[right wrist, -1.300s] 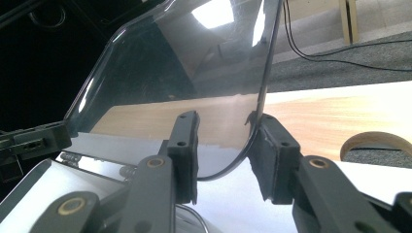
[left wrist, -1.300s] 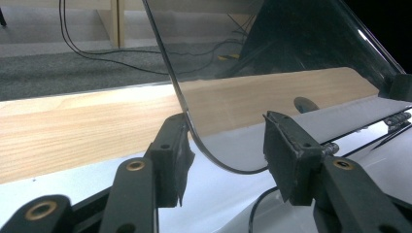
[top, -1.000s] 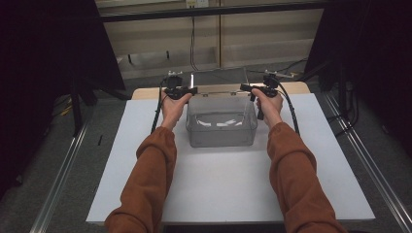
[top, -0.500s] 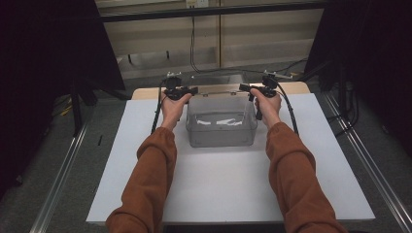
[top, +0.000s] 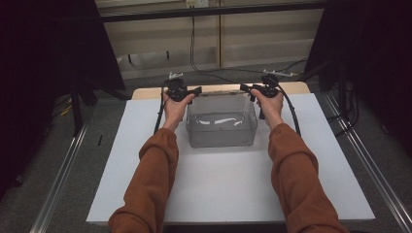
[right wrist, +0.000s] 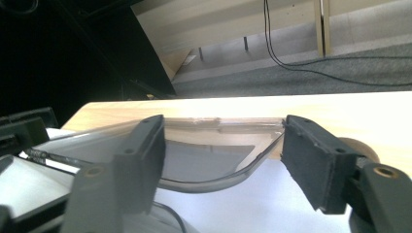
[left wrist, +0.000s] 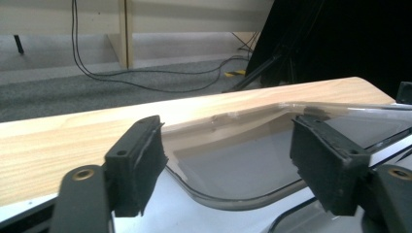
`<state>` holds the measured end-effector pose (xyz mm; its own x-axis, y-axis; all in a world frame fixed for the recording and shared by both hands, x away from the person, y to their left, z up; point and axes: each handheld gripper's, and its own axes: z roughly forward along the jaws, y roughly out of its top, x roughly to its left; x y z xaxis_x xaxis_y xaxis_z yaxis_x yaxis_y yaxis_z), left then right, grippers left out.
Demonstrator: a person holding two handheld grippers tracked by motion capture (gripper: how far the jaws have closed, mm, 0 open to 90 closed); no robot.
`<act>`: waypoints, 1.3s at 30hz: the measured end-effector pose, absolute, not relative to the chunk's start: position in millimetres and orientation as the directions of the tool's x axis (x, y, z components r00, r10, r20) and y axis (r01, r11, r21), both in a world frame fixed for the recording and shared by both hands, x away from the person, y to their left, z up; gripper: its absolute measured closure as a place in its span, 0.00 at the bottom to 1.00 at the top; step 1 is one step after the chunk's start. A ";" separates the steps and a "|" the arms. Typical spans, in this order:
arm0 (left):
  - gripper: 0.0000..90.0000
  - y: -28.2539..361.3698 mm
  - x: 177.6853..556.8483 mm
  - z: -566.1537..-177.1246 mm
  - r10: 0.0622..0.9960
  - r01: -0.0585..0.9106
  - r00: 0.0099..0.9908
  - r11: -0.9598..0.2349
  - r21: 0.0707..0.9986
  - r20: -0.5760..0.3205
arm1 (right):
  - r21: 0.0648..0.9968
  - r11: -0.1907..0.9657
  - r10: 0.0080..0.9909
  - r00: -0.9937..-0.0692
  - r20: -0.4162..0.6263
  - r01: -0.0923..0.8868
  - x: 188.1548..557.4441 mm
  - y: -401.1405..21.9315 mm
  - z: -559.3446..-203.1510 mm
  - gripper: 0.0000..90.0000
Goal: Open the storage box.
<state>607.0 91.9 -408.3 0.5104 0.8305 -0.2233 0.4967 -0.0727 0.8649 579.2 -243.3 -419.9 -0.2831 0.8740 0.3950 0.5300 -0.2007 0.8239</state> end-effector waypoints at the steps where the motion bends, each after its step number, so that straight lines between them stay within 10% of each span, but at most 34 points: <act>1: 0.28 91.6 606.3 -406.8 0.832 0.487 0.513 -0.083 0.869 -0.209 | 0.824 -0.197 0.876 -0.281 0.391 0.531 578.9 -243.0 -419.6 0.32; 17: 0.11 93.8 589.3 -398.1 0.842 0.432 0.529 -0.160 0.888 -0.106 | 0.905 -0.082 0.916 -0.326 0.233 0.417 563.0 -235.1 -411.1 0.10; 39: 0.04 97.6 545.7 -395.4 0.801 0.276 0.596 -0.138 0.951 -0.057 | 0.958 -0.009 0.928 -0.355 0.115 0.287 522.1 -240.4 -398.9 0.05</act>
<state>545.7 97.6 -395.4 0.5961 0.8009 -0.0570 0.2762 -0.1380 0.9511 522.1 -240.4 -398.9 -0.3550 0.9278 0.1147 0.2868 -0.0087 0.9580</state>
